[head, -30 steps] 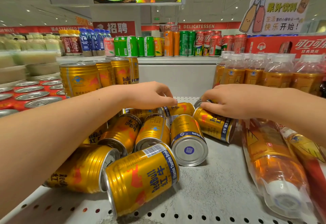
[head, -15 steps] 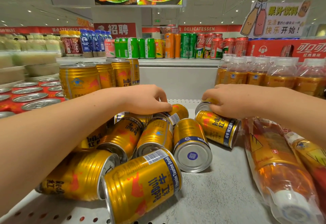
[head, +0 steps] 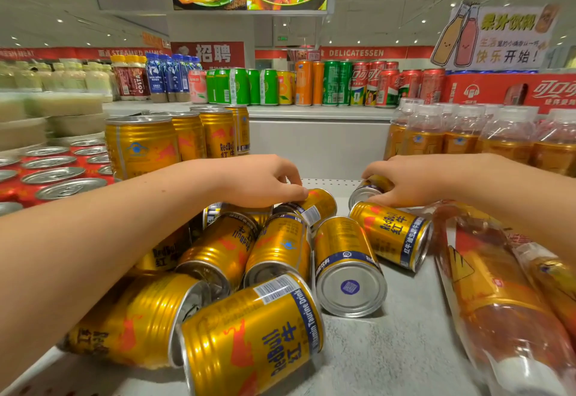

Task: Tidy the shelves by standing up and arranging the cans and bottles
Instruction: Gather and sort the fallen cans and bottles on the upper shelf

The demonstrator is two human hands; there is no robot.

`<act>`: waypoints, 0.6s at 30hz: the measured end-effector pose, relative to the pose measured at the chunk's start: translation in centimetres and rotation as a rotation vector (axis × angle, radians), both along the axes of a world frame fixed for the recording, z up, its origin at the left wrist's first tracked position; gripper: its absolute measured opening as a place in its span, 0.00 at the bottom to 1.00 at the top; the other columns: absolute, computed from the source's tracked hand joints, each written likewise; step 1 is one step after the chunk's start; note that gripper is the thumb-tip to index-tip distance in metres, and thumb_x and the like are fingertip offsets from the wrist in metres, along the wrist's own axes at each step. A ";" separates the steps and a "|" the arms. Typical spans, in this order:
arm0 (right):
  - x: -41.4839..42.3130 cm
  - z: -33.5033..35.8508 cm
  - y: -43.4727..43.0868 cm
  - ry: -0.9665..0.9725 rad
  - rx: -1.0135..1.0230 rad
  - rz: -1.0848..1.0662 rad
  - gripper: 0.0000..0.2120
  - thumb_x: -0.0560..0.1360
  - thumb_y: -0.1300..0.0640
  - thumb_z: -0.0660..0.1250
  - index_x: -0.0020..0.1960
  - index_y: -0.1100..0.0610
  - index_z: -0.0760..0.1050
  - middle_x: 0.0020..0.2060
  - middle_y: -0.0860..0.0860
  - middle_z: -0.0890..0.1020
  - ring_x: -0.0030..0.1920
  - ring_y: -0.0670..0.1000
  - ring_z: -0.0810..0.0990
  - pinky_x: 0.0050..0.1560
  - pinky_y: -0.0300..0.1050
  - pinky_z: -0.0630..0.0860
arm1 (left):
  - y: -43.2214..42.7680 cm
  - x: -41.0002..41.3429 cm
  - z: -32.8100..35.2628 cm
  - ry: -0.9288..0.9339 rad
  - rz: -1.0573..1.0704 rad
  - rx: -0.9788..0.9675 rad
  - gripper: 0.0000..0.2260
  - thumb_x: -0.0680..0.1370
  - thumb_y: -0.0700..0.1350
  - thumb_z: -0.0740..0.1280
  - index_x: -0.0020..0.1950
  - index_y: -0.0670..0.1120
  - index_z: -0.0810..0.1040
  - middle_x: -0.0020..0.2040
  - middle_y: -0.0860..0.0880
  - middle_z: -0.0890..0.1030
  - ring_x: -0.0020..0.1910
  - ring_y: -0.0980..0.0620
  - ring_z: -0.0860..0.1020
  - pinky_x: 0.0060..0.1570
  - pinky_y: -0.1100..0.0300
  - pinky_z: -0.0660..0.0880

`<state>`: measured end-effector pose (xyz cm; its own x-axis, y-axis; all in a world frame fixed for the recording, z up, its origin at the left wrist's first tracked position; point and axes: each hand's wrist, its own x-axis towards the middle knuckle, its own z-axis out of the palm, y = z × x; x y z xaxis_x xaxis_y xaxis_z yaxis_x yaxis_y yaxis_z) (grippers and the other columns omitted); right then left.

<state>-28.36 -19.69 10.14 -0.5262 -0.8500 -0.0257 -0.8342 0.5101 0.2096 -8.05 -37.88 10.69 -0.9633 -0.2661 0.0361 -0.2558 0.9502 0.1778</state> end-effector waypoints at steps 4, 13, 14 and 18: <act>-1.9 -0.1 0.0 -0.100 -0.029 -0.038 0.38 0.73 0.30 0.65 0.77 0.42 0.58 0.69 0.51 0.74 0.60 0.53 0.77 0.63 0.50 0.74 | 0.1 0.1 0.8 0.041 -0.002 0.022 0.17 0.80 0.64 0.61 0.63 0.59 0.78 0.58 0.56 0.81 0.54 0.55 0.80 0.58 0.53 0.78; -2.4 -0.4 -0.4 -0.238 -0.208 0.010 0.41 0.63 0.28 0.70 0.71 0.41 0.64 0.52 0.44 0.75 0.48 0.44 0.78 0.48 0.45 0.78 | 1.3 0.5 1.7 0.189 -0.040 0.061 0.17 0.80 0.62 0.63 0.66 0.58 0.76 0.59 0.58 0.82 0.56 0.57 0.81 0.59 0.54 0.79; -2.2 -0.2 -0.2 -0.228 -0.219 0.022 0.41 0.62 0.27 0.70 0.69 0.41 0.64 0.51 0.44 0.75 0.47 0.44 0.78 0.46 0.44 0.78 | 1.6 0.6 2.0 0.212 -0.042 0.060 0.17 0.80 0.62 0.63 0.66 0.57 0.76 0.59 0.57 0.82 0.56 0.57 0.81 0.59 0.53 0.79; -0.7 1.7 1.0 -0.159 -0.274 0.067 0.36 0.62 0.27 0.71 0.65 0.41 0.67 0.51 0.44 0.76 0.46 0.45 0.79 0.45 0.48 0.80 | 3.1 1.3 3.1 0.318 -0.032 0.054 0.18 0.81 0.61 0.63 0.68 0.56 0.76 0.60 0.56 0.81 0.56 0.56 0.81 0.59 0.53 0.79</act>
<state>-29.03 -18.65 11.83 -0.4770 -0.8690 0.1314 -0.8789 0.4728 -0.0635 -6.71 -34.82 13.75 -0.9141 -0.2452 0.3230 -0.1491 0.9439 0.2946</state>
